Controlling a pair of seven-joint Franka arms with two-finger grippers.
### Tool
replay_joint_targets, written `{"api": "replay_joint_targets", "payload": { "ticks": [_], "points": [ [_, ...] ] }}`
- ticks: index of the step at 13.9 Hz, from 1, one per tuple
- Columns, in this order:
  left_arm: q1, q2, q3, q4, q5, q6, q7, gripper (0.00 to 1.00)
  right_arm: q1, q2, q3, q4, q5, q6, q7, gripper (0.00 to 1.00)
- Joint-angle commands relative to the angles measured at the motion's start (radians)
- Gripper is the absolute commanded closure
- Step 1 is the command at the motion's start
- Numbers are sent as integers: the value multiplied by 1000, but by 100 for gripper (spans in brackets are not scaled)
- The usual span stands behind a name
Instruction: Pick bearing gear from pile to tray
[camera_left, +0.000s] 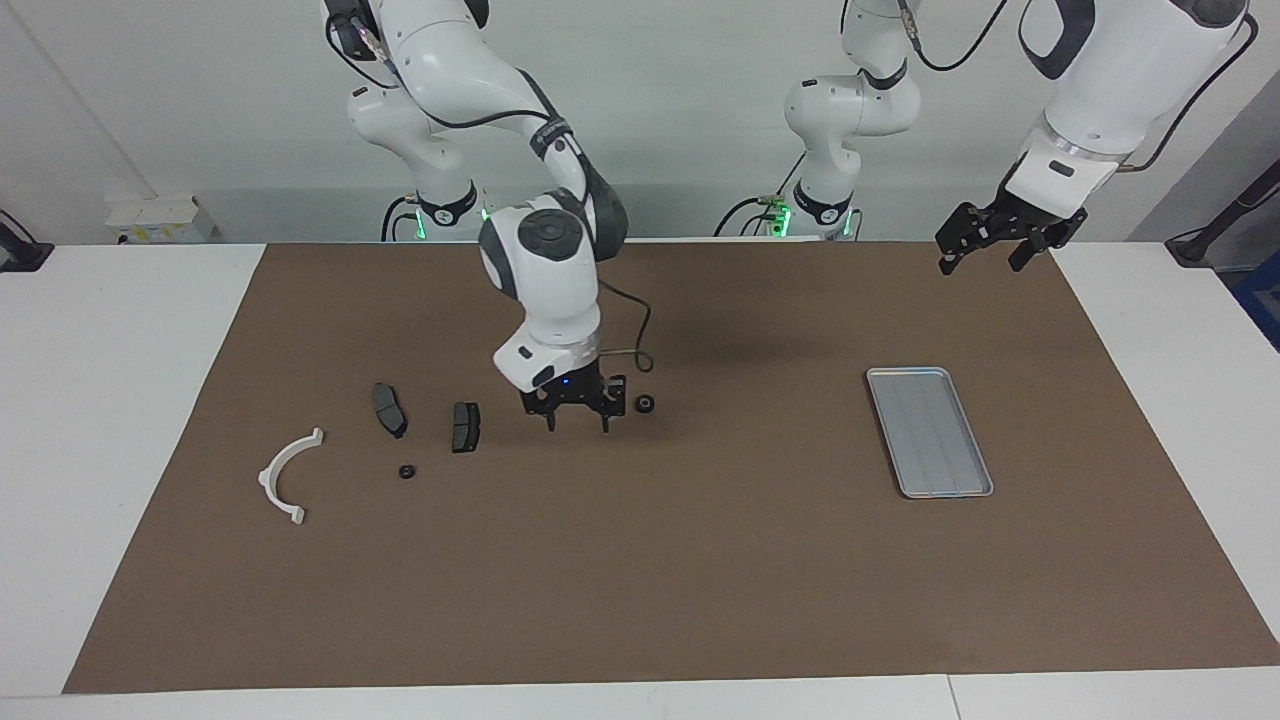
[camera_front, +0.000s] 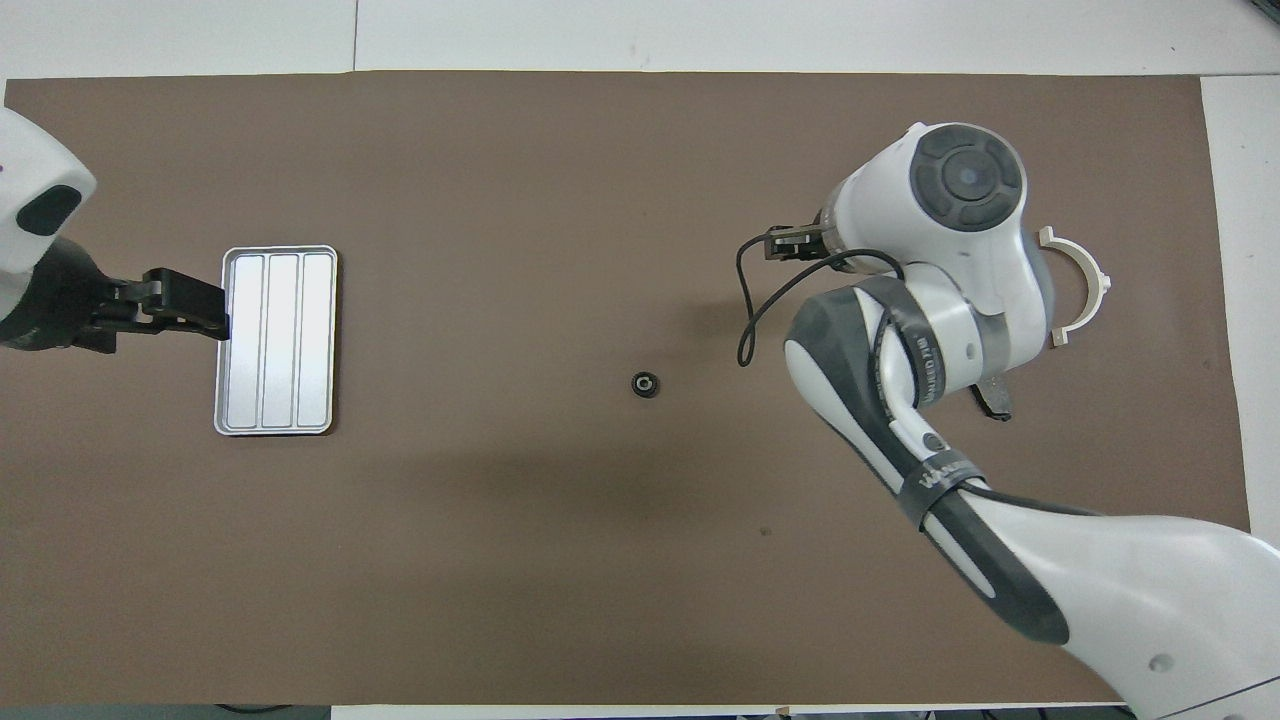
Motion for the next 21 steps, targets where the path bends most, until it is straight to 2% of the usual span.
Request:
{"api": "replay_joint_targets", "payload": {
  "ticks": [1, 4, 6, 8, 9, 10, 11, 13, 18, 20, 21],
  "points": [
    [-87, -14, 9, -60, -4, 70, -169, 0, -110, -4, 15, -7, 10, -18, -191, 18],
    [-204, 74, 9, -31, -12, 136, -338, 0, -160, -23, 15, -63, 10, -14, -270, 18],
    [-317, 197, 10, 24, -13, 197, -510, 0, -178, -25, 15, -80, 10, -11, -291, 18],
    [-365, 236, 9, 15, -12, 314, -636, 0, -183, -25, 14, -102, 10, -9, -313, 18],
    [-414, 265, 10, 18, -12, 331, -665, 0, -183, -28, 14, -117, 10, -9, -319, 18],
    [-478, 349, 16, 38, -9, 333, -725, 0, -183, -37, 14, -137, 10, -3, -322, 18],
    [-503, 398, 16, 67, -4, 354, -774, 0, -184, -37, 14, -149, 10, 2, -324, 18],
    [-535, 482, 16, 63, -2, 470, -849, 0, -212, -30, 14, -156, 10, 5, -356, 18],
    [-531, 489, 15, -32, 11, 605, -845, 0, -230, -24, 14, -189, 10, 63, -382, 18],
    [-543, 481, 12, -64, 11, 623, -845, 0, -233, -11, 14, -188, 10, 81, -390, 19],
    [-557, 477, 12, -86, 11, 633, -843, 5, -233, -7, 14, -189, 10, 97, -390, 19]
  ]
}}
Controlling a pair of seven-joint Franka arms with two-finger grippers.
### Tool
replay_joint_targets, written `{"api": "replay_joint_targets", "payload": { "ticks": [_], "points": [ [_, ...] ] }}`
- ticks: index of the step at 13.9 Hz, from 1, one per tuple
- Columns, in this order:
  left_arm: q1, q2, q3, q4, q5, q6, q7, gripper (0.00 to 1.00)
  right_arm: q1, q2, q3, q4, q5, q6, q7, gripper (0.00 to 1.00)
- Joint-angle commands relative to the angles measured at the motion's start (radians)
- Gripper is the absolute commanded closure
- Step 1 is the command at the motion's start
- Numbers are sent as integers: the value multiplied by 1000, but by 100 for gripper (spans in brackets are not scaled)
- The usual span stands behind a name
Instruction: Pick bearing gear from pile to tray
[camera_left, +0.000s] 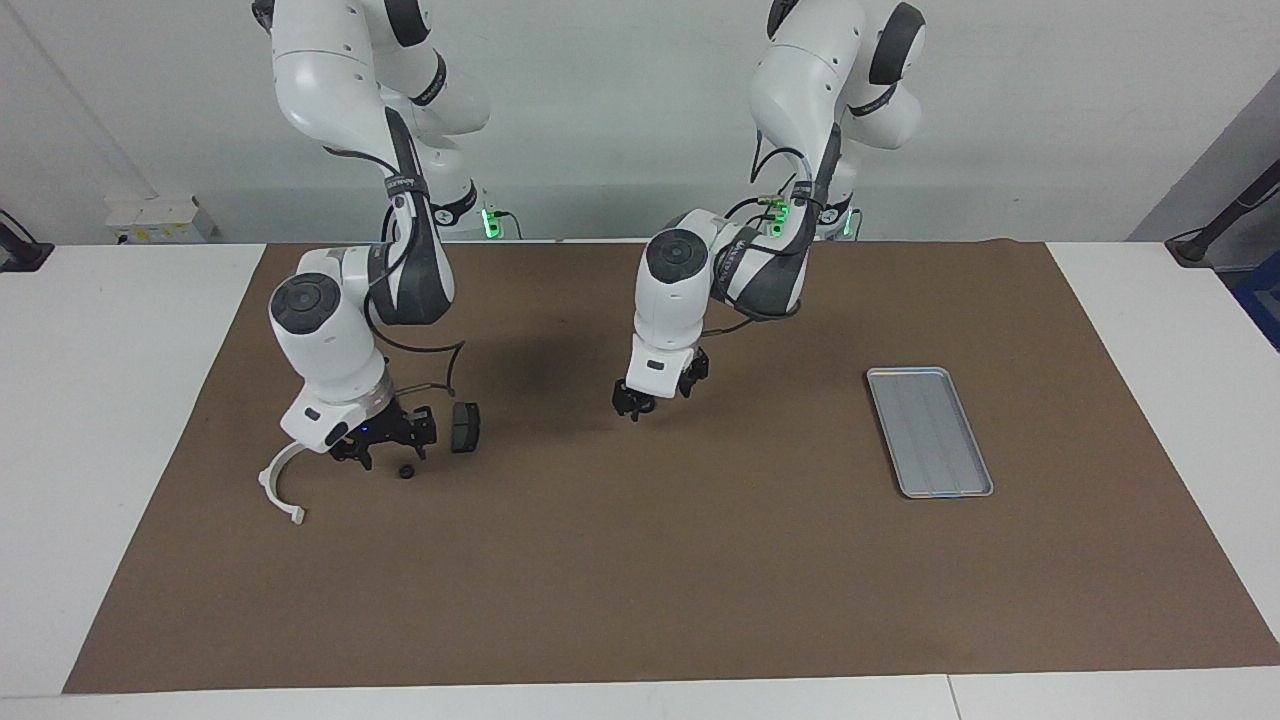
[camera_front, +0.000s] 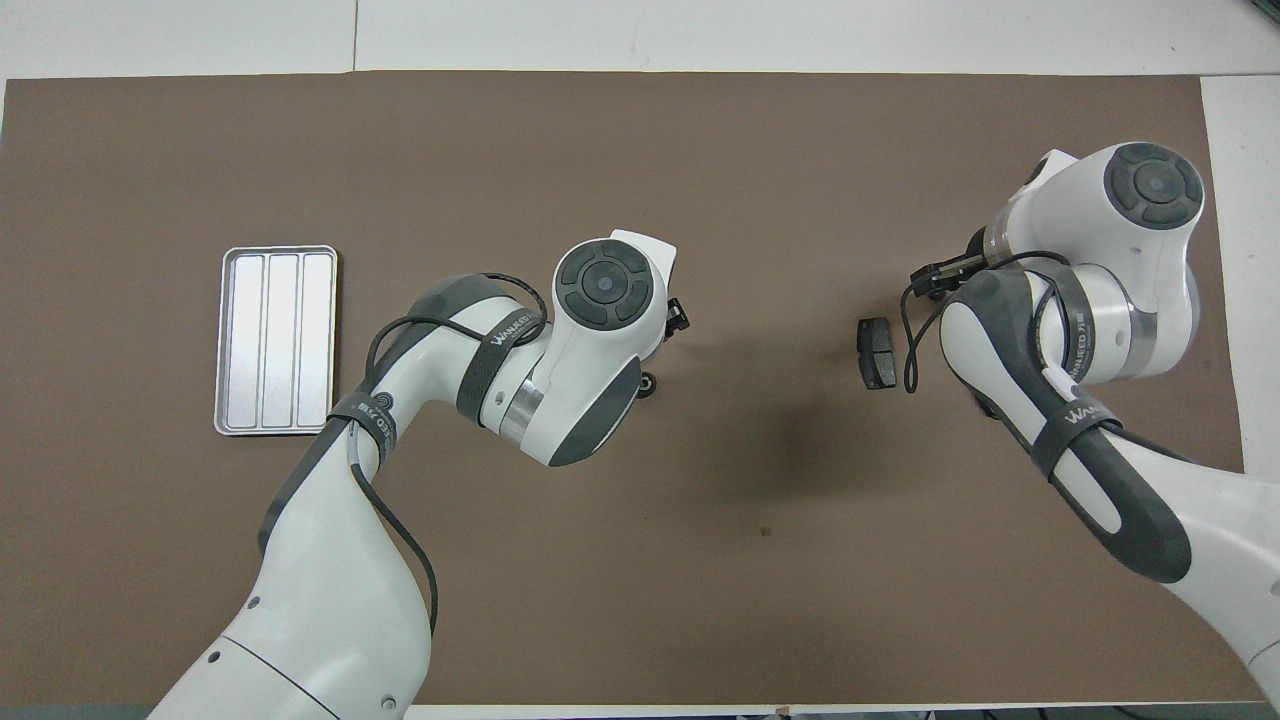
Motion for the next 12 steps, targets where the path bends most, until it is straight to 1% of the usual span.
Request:
{"api": "replay_joint_targets", "payload": {
  "ticks": [1, 3, 5, 9, 12],
  "points": [
    [-30, -35, 6, -88, 11, 54, 4, 8, -20, 3, 14, -26, 8, 47, -30, 19],
    [-34, -42, 6, -122, 11, 90, 5, 9, -18, 17, 14, -28, 8, 61, -30, 19],
    [-45, -42, 6, -125, 11, 96, 5, 9, -17, 31, 14, -26, 8, 63, -27, 19],
    [-60, -41, 6, -136, 10, 116, 4, 9, -11, 34, 14, -29, 8, 63, -23, 19],
    [-61, -39, 6, -154, 10, 133, 4, 9, -2, 43, 14, -34, 8, 69, -14, 22]
  ]
}}
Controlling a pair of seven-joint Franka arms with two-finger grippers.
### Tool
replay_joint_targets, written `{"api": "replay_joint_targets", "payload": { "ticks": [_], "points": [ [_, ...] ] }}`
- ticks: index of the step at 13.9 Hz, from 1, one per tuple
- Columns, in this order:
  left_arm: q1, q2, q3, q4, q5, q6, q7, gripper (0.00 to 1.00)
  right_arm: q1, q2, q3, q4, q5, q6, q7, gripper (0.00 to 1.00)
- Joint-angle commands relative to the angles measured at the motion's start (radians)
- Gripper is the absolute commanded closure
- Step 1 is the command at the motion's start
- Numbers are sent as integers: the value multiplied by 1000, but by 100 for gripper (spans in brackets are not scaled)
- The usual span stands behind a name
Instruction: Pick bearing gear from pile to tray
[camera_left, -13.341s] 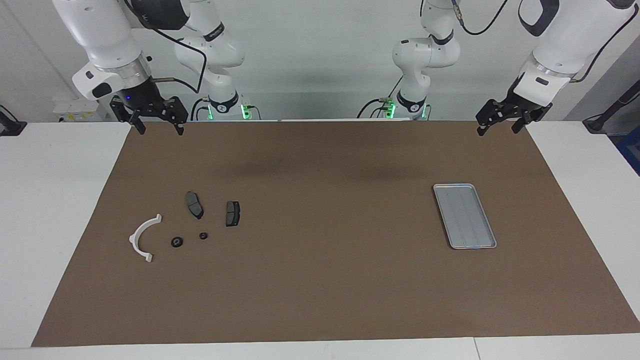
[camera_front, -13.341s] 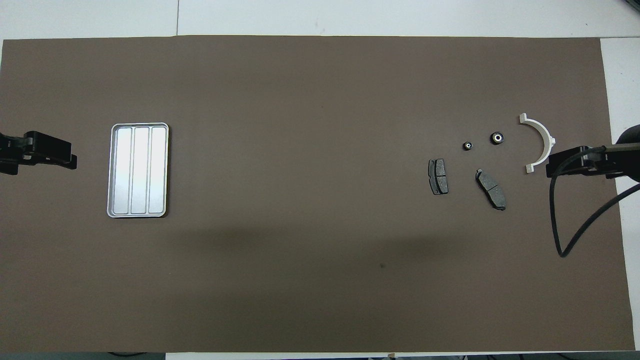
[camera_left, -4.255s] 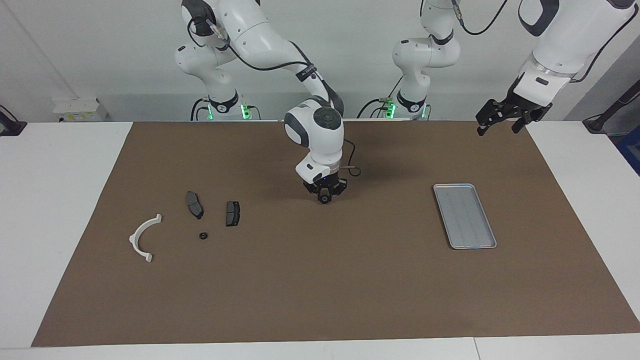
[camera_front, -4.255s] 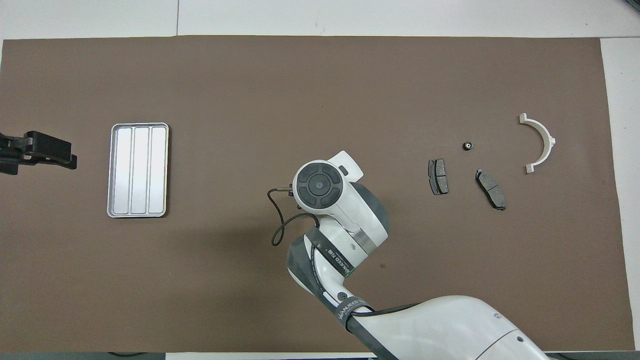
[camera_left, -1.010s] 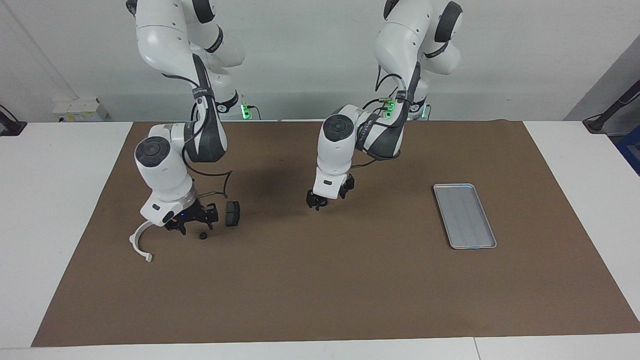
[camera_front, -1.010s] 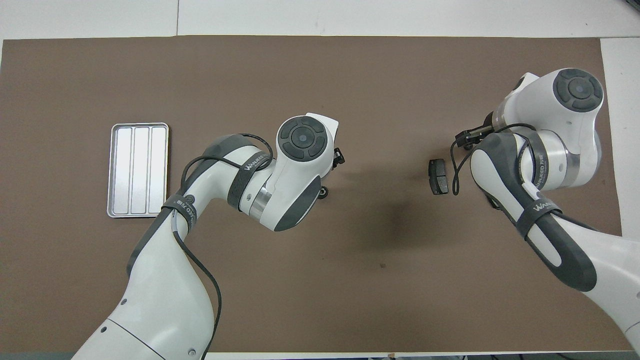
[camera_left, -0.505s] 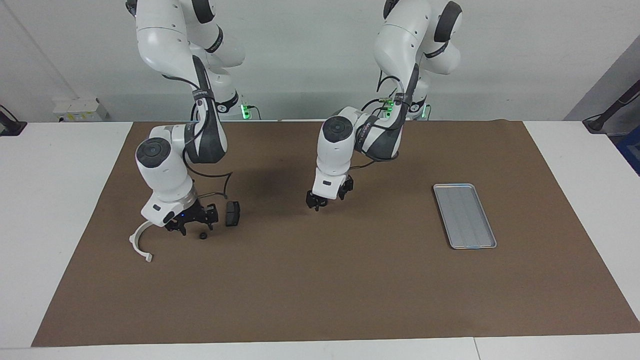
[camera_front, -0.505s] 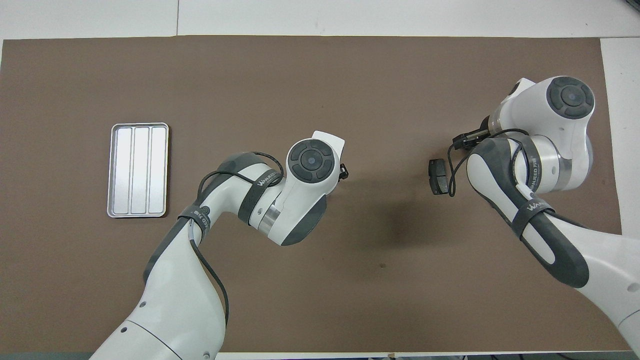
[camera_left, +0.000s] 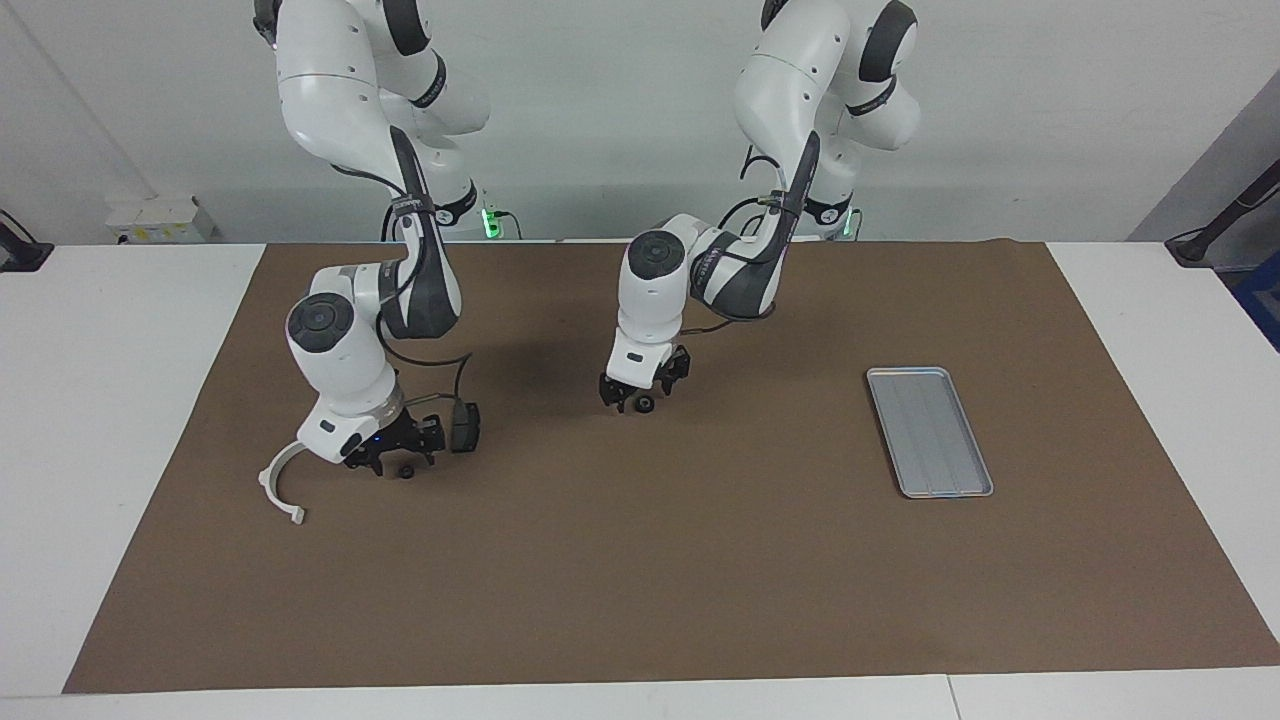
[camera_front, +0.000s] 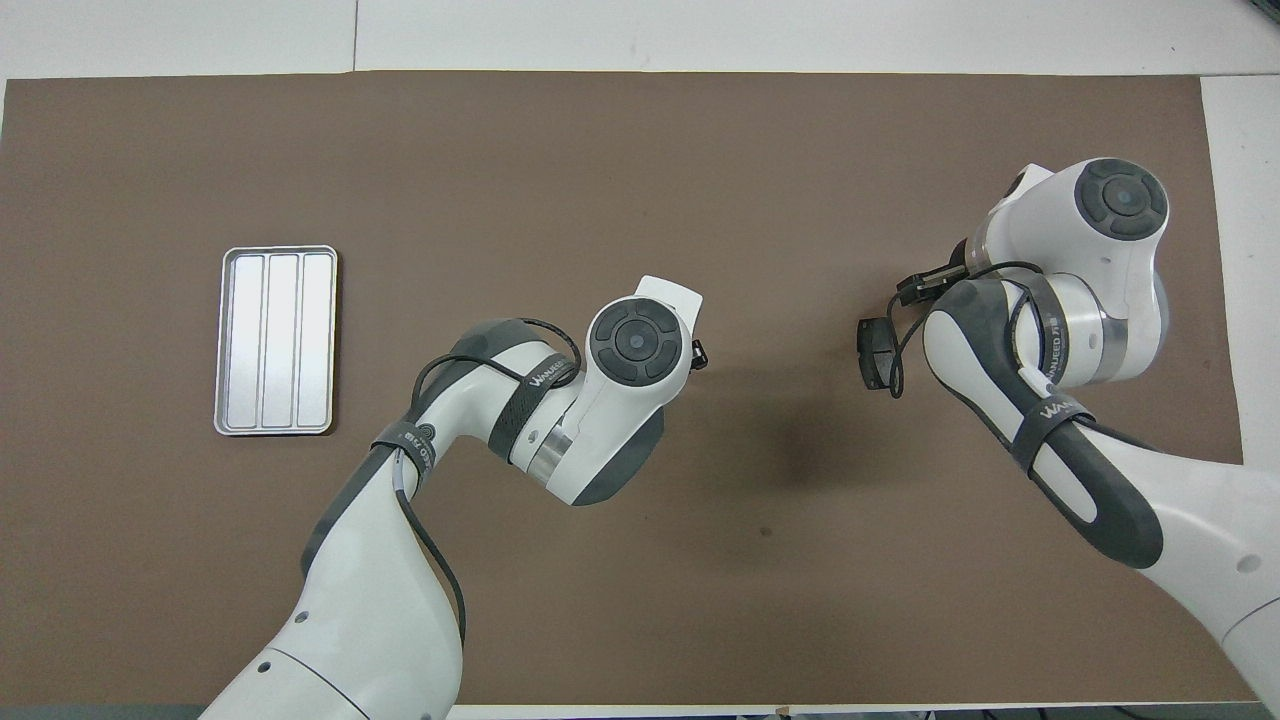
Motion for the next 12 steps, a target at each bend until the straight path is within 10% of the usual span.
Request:
{"api": "replay_joint_targets", "payload": {
  "ticks": [1, 7, 11, 12],
  "points": [
    [-15, -31, 15, -60, 9, 51, 3, 9, -4, 7, 7, -18, 8, 53, -13, 22],
    [-15, -17, 15, -54, 9, 51, 1, 22, -5, 21, 7, -40, 8, 90, -15, 29],
    [-15, -17, 17, -52, 9, 40, 1, 52, -4, 19, 7, -34, 8, 87, -15, 97],
    [-15, -17, 17, -52, 9, 39, 1, 64, -4, 16, 7, -28, 8, 80, -16, 100]
  ]
}}
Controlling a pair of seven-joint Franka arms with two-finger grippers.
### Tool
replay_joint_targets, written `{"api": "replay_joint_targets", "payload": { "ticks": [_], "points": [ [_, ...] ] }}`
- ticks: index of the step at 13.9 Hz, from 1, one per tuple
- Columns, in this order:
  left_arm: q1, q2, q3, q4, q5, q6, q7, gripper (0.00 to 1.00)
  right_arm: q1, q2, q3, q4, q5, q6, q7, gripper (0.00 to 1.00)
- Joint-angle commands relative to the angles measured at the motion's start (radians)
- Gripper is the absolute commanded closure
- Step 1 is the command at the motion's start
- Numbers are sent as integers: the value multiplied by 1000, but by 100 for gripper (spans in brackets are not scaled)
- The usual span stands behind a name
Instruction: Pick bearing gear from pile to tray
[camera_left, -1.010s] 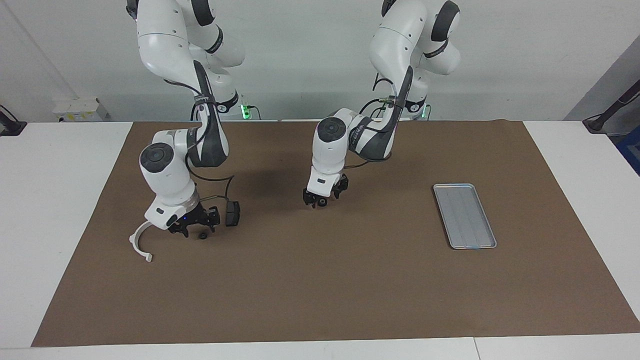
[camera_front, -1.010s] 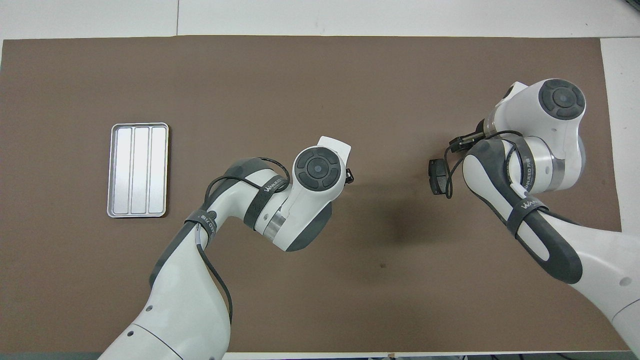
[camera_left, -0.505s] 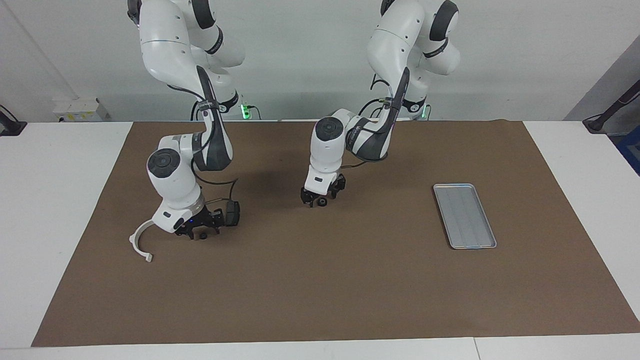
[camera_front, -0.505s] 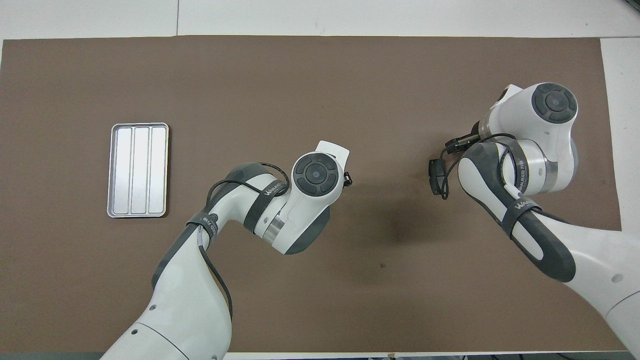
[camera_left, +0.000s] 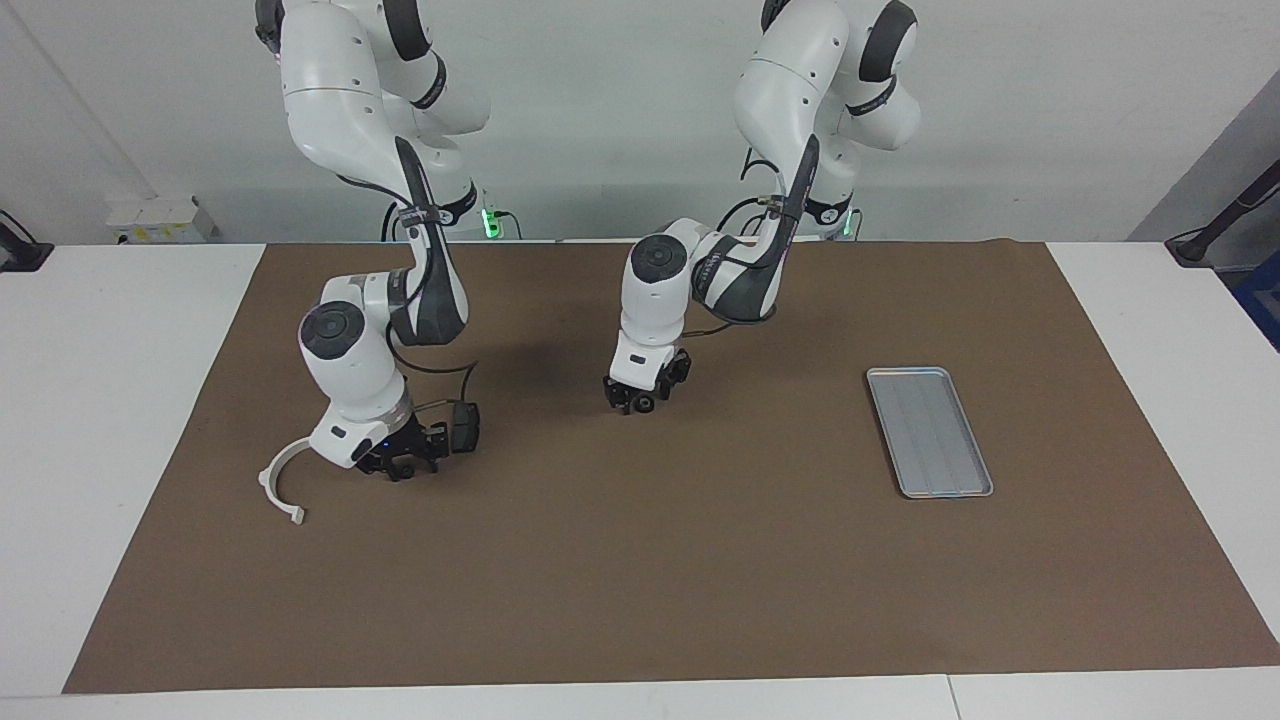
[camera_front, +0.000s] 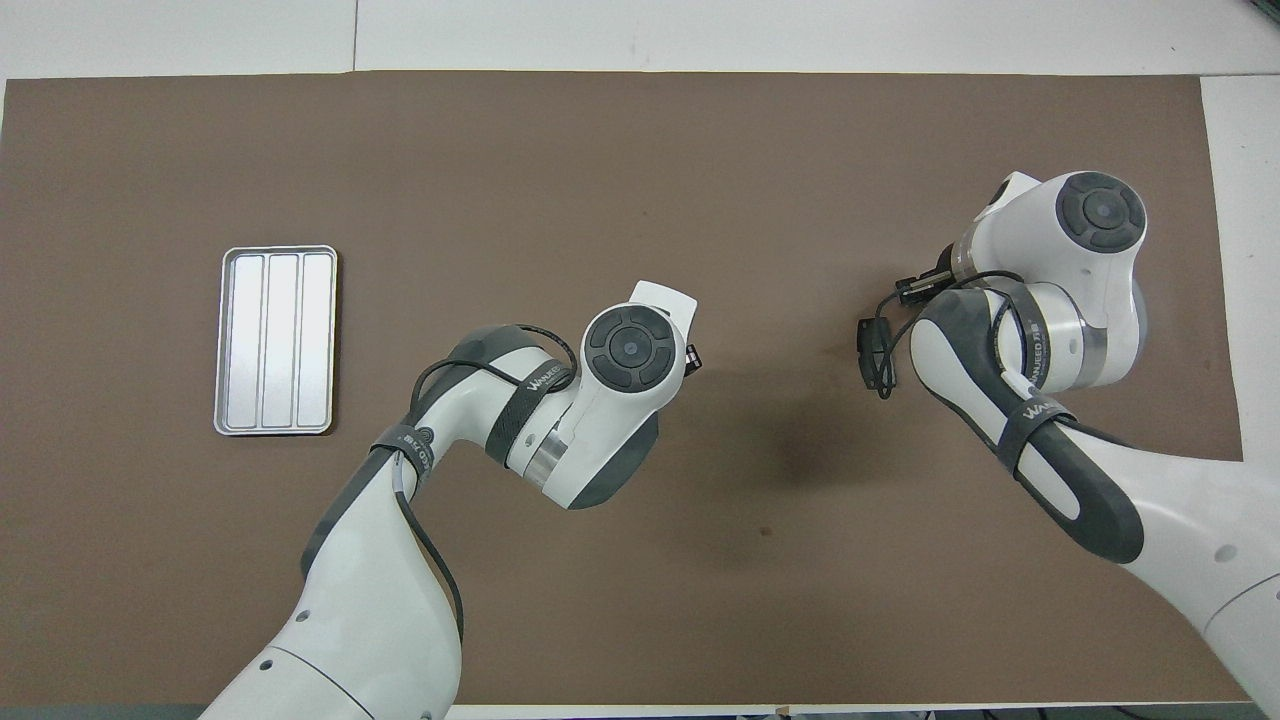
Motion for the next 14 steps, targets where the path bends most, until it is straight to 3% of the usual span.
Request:
{"api": "replay_joint_targets", "payload": {
  "ticks": [1, 2, 7, 11, 14],
  "points": [
    [-15, -13, 14, -27, 8, 11, 0, 80, -9, -6, 2, 1, 5, 11, -18, 100],
    [-12, -13, 14, -22, 8, -4, 0, 99, -9, -9, 2, 15, 4, -1, -19, 100],
    [37, -41, 26, 33, 8, -141, 0, 100, -22, -9, 2, 144, -1, -107, -35, 100],
    [179, -191, 23, -14, 8, -230, 134, 99, -23, -9, 2, 263, 0, -177, -38, 100],
    [319, -274, 23, -45, 8, -348, 347, 99, 29, 2, 5, 390, 4, -307, 34, 100]
  ]
}}
